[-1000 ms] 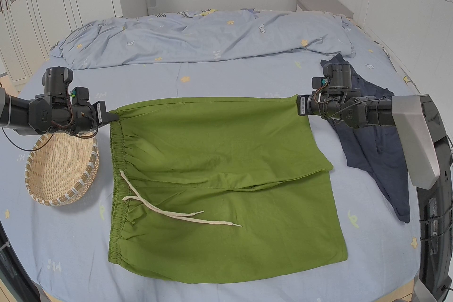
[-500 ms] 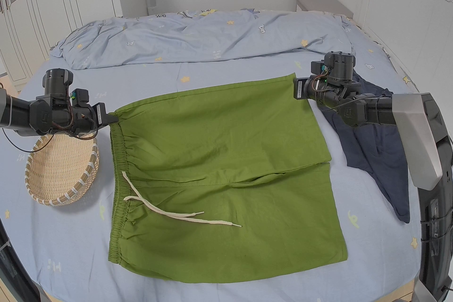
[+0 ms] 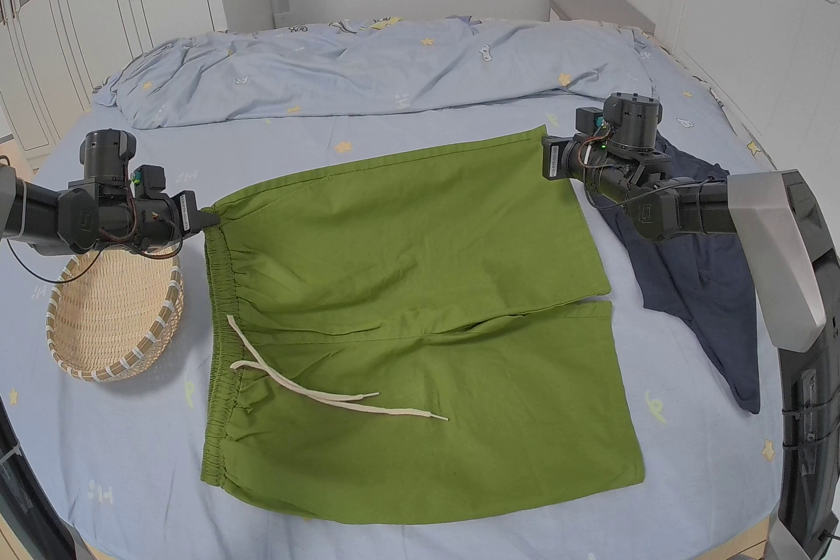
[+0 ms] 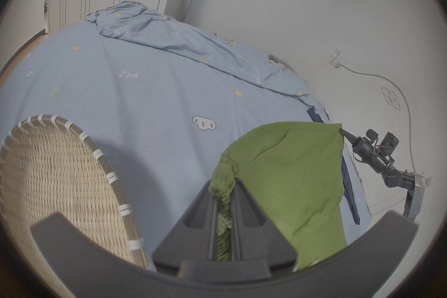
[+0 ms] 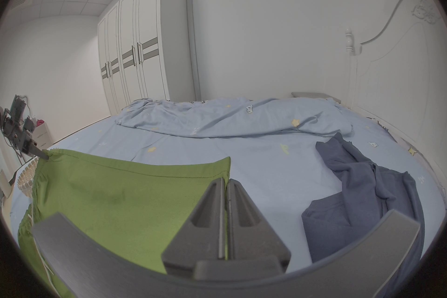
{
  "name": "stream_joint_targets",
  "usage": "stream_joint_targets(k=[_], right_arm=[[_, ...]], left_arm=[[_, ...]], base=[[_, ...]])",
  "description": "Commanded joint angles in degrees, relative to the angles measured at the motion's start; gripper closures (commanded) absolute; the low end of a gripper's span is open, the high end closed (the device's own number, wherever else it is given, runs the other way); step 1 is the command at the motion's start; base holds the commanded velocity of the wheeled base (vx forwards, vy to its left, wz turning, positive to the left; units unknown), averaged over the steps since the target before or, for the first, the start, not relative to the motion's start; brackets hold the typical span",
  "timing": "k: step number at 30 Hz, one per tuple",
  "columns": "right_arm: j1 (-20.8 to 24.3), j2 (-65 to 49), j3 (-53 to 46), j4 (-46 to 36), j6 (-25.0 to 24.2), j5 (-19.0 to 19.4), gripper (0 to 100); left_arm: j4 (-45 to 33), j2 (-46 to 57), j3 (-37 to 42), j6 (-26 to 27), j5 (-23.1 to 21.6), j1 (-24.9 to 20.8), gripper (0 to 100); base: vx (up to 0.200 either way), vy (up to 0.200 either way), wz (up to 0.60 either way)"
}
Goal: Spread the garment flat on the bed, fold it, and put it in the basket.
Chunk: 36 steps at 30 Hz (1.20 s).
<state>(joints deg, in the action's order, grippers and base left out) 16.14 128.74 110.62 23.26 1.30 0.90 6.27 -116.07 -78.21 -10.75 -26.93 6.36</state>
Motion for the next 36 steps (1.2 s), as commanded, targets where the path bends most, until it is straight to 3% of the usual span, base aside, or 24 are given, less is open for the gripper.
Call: stream_joint_targets(k=[1, 23, 24, 27, 28, 36], right_arm=[[-0.7, 1.5, 0.6, 0.2, 0.0, 0.0, 100], [-1.1, 6.5, 3.8, 0.3, 0.8, -0.2, 100], [-1.1, 6.6, 3.8, 0.3, 0.8, -0.2, 100], [-1.1, 6.6, 3.8, 0.3, 1.1, -0.2, 100], [-1.1, 6.6, 3.7, 0.3, 1.1, -0.2, 0], [-0.9, 6.4, 3.9, 0.3, 1.0, -0.1, 0]], left_arm=[[0.6, -1.4, 0.2, 0.0, 0.0, 0.2, 100], [2.4, -4.4, -1.2, 0.2, 0.8, -0.3, 100], [2.4, -4.8, -1.3, 0.2, 1.3, -0.4, 0], [2.4, -6.1, -2.3, 0.4, 2.5, -0.7, 0], [2.4, -6.4, -2.4, 0.5, 2.6, -0.8, 0], [2.5, -6.1, -2.5, 0.5, 2.8, -1.5, 0]], base=[[0.000, 0.000, 0.00], [0.000, 0.000, 0.00], [0.000, 0.000, 0.00], [0.000, 0.000, 0.00], [0.000, 0.000, 0.00], [0.000, 0.000, 0.00]])
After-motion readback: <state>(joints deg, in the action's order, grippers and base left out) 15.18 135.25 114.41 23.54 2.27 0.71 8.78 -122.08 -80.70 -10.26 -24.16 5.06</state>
